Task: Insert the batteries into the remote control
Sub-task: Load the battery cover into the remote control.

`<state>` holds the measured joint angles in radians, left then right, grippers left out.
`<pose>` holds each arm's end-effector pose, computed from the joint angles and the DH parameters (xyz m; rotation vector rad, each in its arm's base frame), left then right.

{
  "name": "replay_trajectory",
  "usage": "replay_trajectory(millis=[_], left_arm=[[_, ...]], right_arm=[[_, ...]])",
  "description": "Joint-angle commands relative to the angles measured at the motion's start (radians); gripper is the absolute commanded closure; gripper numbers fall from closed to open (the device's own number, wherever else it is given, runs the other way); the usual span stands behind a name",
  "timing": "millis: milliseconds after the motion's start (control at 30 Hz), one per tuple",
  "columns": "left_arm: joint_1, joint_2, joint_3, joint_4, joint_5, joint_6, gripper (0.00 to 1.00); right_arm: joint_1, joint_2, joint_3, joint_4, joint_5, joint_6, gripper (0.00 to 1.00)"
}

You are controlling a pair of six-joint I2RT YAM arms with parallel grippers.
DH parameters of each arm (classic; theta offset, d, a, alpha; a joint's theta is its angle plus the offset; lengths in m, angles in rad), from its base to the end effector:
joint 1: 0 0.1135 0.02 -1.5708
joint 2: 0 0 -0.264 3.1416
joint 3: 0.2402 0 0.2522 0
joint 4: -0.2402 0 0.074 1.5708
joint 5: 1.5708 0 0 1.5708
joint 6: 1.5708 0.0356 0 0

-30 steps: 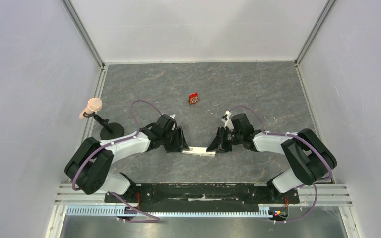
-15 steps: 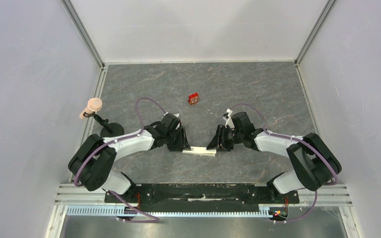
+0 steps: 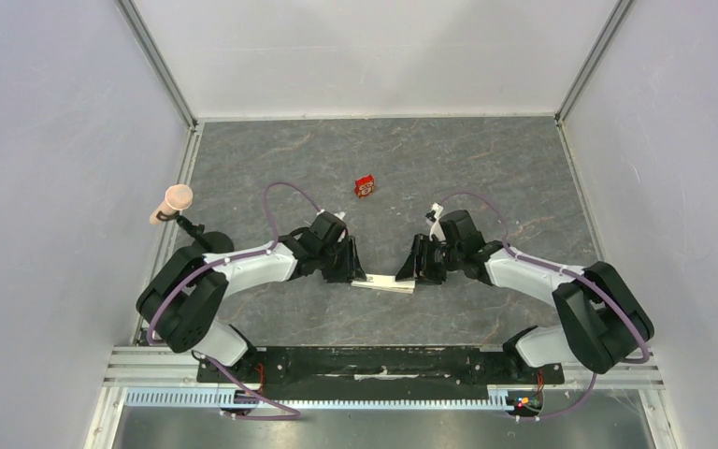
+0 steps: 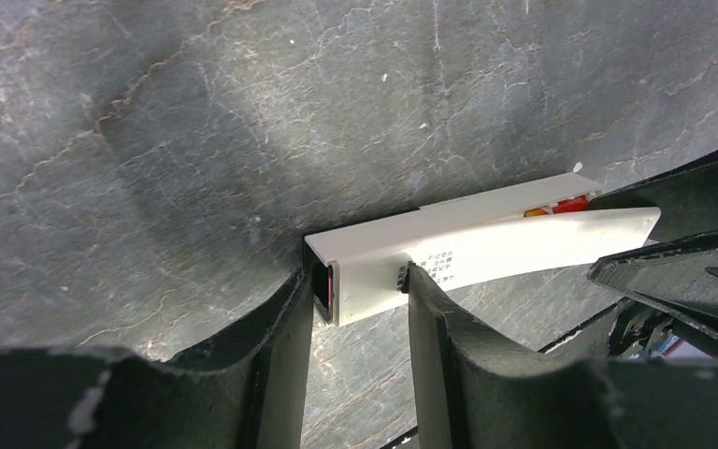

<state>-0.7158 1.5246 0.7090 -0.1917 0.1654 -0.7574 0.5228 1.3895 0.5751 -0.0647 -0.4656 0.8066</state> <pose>0.2057 -0.1866 0.1477 0.0088 2.7480 -0.7029 0.2101 0.1395 0.1547 0.1516 2.6716 1.0901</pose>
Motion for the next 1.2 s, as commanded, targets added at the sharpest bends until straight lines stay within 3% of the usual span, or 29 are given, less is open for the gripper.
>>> replay_trajectory(millis=[0, 567, 767, 1167], left_arm=[[-0.01, 0.109, -0.078, -0.19, -0.186, 0.08, 0.58], [-0.01, 0.109, -0.075, -0.178, -0.17, 0.064, 0.59], [-0.01, 0.112, -0.069, -0.176, -0.17, 0.064, 0.6], [-0.01, 0.113, -0.059, -0.171, -0.128, 0.064, 0.64]], right_arm=[[-0.021, -0.033, 0.003, -0.126, 0.124, -0.063, 0.53], [-0.024, -0.118, 0.015, -0.215, 0.262, -0.048, 0.47], [-0.017, -0.092, 0.003, -0.174, 0.219, -0.055, 0.58], [0.037, -0.056, -0.032, -0.147, 0.213, -0.058, 0.69]])
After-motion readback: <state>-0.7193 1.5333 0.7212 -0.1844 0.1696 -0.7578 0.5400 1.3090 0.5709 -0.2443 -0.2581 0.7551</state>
